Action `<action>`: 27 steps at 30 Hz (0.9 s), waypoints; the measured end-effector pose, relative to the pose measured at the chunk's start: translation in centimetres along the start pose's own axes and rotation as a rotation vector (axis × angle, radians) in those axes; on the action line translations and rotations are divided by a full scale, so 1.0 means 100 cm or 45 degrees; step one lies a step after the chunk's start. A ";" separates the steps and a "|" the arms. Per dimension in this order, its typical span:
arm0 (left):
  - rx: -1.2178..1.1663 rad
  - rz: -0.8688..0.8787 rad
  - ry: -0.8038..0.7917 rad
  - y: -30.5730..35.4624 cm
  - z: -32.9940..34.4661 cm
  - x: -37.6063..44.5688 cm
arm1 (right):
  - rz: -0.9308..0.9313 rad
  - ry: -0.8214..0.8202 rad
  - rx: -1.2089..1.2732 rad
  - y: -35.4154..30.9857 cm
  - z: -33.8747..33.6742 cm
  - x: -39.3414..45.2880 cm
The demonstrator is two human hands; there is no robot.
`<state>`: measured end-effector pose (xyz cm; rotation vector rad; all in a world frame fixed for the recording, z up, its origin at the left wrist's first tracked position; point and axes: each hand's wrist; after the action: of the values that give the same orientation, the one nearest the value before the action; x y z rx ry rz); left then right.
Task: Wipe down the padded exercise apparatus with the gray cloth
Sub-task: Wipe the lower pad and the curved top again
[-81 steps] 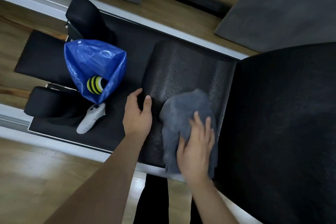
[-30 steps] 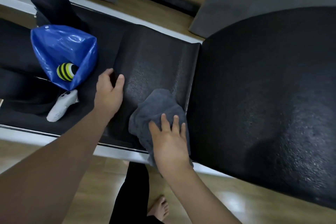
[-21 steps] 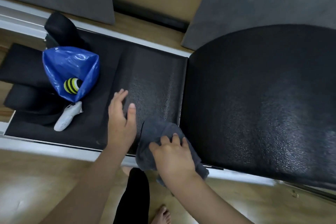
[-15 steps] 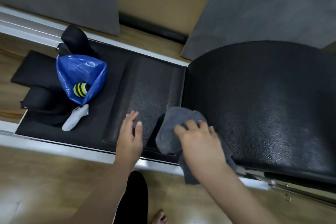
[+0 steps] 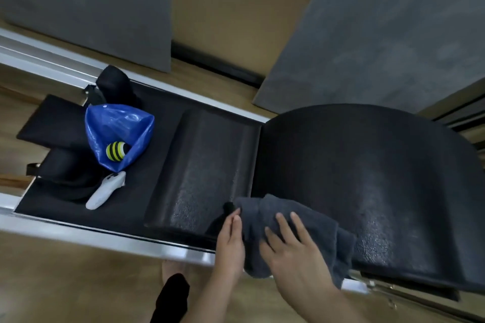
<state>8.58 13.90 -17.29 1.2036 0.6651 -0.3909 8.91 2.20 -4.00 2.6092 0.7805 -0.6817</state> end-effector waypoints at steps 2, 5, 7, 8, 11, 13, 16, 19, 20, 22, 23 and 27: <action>-0.083 -0.064 0.031 -0.004 0.004 0.005 | -0.005 0.005 -0.006 0.018 -0.005 0.019; 0.014 -0.065 0.032 0.008 0.007 0.012 | 0.139 0.007 -0.009 0.055 -0.030 0.074; 0.128 -0.040 -0.054 0.016 0.011 0.014 | 0.254 0.031 -0.058 0.089 -0.050 0.121; 0.197 -0.031 -0.099 0.018 0.014 0.016 | 0.333 0.038 -0.076 0.108 -0.060 0.143; 0.328 -0.014 -0.181 0.023 0.023 0.025 | 0.479 -0.039 -0.084 0.142 -0.084 0.192; 0.234 -0.072 -0.195 0.030 0.030 0.030 | 0.464 -0.132 -0.108 0.139 -0.091 0.193; -0.201 -0.250 -0.028 0.042 0.038 0.044 | 0.300 -0.172 -0.164 0.106 -0.078 0.162; -0.431 -0.379 0.047 0.056 0.038 0.058 | 0.122 -0.244 -0.042 0.060 -0.050 0.100; -0.467 -0.408 0.058 0.056 0.036 0.062 | 0.073 -0.290 -0.024 0.049 -0.042 0.077; -0.451 -0.393 0.052 0.058 0.032 0.066 | -0.042 -0.303 -0.018 0.033 -0.028 0.039; -0.390 -0.371 0.055 0.059 0.033 0.067 | -0.078 -0.289 -0.009 0.032 -0.023 0.023; -0.135 -0.185 0.030 0.066 0.055 0.065 | -0.049 -0.148 0.213 0.075 -0.037 0.019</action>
<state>18.91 11.28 -15.71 1.0642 0.7870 -0.4580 15.93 -1.37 -0.66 2.6782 0.7707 -0.9382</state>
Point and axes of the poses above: each hand's wrist, its own x-axis towards the middle knuckle, its own z-axis out of the palm, y = z × x, and after that the axes turned 3 degrees about x, right-handed
